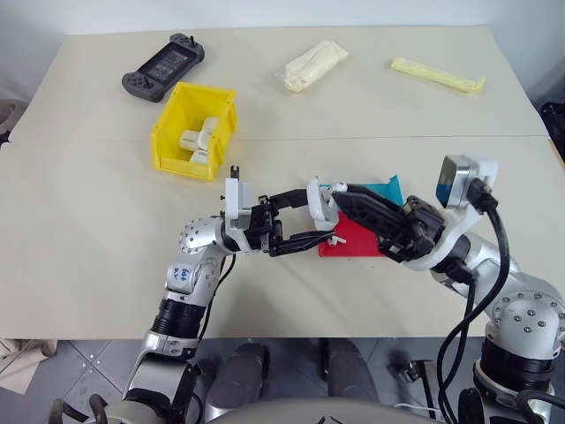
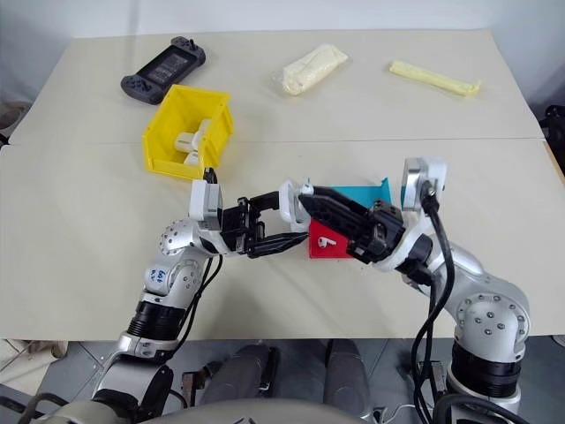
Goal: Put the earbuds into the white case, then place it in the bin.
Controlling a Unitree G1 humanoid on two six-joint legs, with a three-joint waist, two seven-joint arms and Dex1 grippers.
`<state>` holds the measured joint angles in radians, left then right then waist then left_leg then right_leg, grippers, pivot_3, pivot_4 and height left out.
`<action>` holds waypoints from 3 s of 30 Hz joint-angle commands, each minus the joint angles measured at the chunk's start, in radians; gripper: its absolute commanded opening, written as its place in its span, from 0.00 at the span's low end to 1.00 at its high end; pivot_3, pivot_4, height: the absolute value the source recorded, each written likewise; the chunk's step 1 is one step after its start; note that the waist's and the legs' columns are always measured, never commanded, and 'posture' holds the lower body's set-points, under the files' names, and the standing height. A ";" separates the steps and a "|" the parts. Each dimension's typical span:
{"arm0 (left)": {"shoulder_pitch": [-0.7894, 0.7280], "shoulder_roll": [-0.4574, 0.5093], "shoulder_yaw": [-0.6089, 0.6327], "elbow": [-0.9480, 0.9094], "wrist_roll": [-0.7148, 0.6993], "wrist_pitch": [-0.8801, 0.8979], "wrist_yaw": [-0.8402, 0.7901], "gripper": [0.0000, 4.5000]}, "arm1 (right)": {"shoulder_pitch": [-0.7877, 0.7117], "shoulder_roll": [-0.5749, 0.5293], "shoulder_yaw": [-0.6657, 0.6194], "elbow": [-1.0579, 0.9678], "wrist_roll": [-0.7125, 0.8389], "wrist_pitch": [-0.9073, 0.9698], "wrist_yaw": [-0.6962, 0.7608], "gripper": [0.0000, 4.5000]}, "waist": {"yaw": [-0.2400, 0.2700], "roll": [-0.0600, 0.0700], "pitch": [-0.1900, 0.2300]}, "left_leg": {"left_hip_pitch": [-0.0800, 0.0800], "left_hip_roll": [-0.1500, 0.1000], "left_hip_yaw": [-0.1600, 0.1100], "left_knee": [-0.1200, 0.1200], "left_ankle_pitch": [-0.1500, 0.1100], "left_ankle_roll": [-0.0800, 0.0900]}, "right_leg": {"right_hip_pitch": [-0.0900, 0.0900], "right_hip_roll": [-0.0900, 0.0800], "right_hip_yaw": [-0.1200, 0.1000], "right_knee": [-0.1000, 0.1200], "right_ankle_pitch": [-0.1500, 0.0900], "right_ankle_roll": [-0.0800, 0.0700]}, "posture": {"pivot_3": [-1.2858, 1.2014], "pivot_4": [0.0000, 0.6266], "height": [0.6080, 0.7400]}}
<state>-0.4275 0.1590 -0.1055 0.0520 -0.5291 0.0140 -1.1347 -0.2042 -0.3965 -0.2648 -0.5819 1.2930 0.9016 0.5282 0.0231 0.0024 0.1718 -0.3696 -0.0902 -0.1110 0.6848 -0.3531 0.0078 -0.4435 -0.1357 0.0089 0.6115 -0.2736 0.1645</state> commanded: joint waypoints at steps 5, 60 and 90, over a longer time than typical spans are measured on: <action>-0.010 -0.018 0.007 -0.025 -0.018 0.002 0.016 0.61 | 0.055 -0.033 0.058 -0.034 -0.046 -0.076 0.031 0.12 | 0.000 0.000 0.000 | 0.000 0.000 0.000 0.000 0.000 0.000 | 0.000 0.000 0.000 0.000 0.000 0.000 | 0.52 0.24 1.00; -0.118 0.166 -0.106 0.112 0.340 -0.122 0.077 0.61 | -0.215 -0.307 0.364 0.127 -0.639 -0.337 0.418 0.01 | 0.001 -0.001 0.001 | -0.001 0.000 0.000 0.000 0.000 0.000 | 0.000 0.000 -0.001 -0.001 0.000 0.000 | 0.52 0.24 1.00; 0.289 0.280 0.282 -0.237 0.052 0.093 0.315 0.61 | 0.212 -0.334 -0.057 0.123 -0.617 -0.491 0.444 0.41 | 0.004 -0.001 0.001 | 0.001 0.001 0.001 0.000 0.000 0.000 | 0.001 0.000 0.000 -0.002 0.000 0.000 | 0.52 0.24 1.00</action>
<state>-0.1470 0.4319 0.1554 -0.1460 -0.4898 0.0885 -0.8659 0.0065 -0.7356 -0.2899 -0.4277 0.6593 0.4381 0.9695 0.0271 0.0011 0.1724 -0.3683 -0.0892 -0.1103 0.6844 -0.3532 0.0081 -0.4428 -0.1354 0.0094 0.6095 -0.2735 0.1647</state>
